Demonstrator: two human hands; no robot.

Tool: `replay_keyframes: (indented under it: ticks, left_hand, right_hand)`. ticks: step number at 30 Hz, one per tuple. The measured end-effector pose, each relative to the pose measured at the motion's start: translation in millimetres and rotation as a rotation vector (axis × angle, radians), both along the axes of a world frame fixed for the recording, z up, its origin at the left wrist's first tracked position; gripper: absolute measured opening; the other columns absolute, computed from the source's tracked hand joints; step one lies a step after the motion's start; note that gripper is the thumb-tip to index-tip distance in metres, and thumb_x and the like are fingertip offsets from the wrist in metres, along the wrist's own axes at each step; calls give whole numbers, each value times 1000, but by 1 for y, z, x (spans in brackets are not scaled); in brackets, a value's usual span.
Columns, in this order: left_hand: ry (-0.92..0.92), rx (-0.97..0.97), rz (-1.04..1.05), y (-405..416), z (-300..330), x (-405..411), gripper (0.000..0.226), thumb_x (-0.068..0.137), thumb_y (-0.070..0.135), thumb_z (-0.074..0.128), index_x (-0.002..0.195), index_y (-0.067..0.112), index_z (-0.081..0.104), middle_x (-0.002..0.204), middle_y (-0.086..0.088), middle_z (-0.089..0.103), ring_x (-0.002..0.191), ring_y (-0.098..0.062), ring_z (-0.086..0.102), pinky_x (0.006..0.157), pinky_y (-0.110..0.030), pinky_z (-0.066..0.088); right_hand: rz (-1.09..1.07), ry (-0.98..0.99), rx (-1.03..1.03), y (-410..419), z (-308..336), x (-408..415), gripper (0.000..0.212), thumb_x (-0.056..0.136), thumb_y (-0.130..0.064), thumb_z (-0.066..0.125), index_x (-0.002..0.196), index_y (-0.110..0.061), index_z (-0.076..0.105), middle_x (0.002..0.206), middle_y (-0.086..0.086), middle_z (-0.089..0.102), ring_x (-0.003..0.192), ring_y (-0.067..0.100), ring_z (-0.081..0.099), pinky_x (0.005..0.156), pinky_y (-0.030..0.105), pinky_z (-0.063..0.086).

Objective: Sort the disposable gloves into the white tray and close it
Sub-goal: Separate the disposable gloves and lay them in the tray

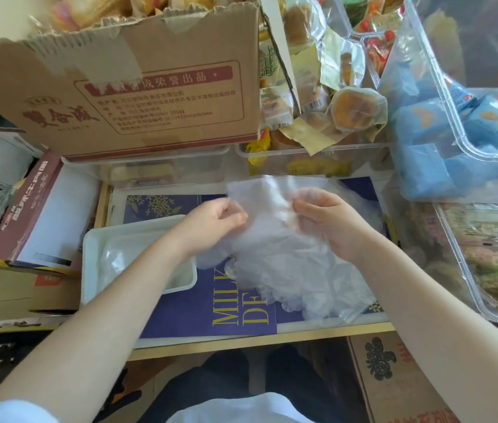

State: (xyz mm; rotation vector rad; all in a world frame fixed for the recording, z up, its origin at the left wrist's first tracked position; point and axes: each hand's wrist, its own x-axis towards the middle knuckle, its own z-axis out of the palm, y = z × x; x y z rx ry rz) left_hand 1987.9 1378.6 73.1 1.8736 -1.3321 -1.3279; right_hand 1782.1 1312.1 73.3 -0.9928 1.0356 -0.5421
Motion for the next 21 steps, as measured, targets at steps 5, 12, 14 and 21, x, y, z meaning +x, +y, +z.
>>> replay_keyframes:
  ticks: [5,12,14,21]
  left_hand:
    - [49,-121,213,-8,-18,-9,20,96,17,50,77,23,55,69,5,57,65,-14,51,68,-33,41]
    - [110,-87,466,-17,-40,6,25,98,17,45,74,20,53,67,3,53,57,-7,52,58,-23,41]
    - [-44,-68,439,-17,-48,12,27,98,19,44,71,19,48,65,2,49,56,-11,48,55,-26,37]
    - [-263,-25,457,-9,-68,13,11,96,17,44,88,10,49,79,-3,52,70,-18,46,58,-30,33]
  right_hand:
    - [82,124,84,6,-11,-8,21,90,-24,60,102,-7,60,81,0,60,69,11,58,64,22,47]
    - [339,272,161,23,-35,-40,9,84,-16,67,89,-11,61,82,0,68,81,14,62,83,25,47]
    - [364,133,218,25,-42,-44,9,91,-11,57,86,-4,57,75,0,66,64,11,57,66,20,48]
    - [399,288,253,31,-70,-50,24,97,-9,46,76,-6,58,60,6,59,42,12,39,45,20,34]
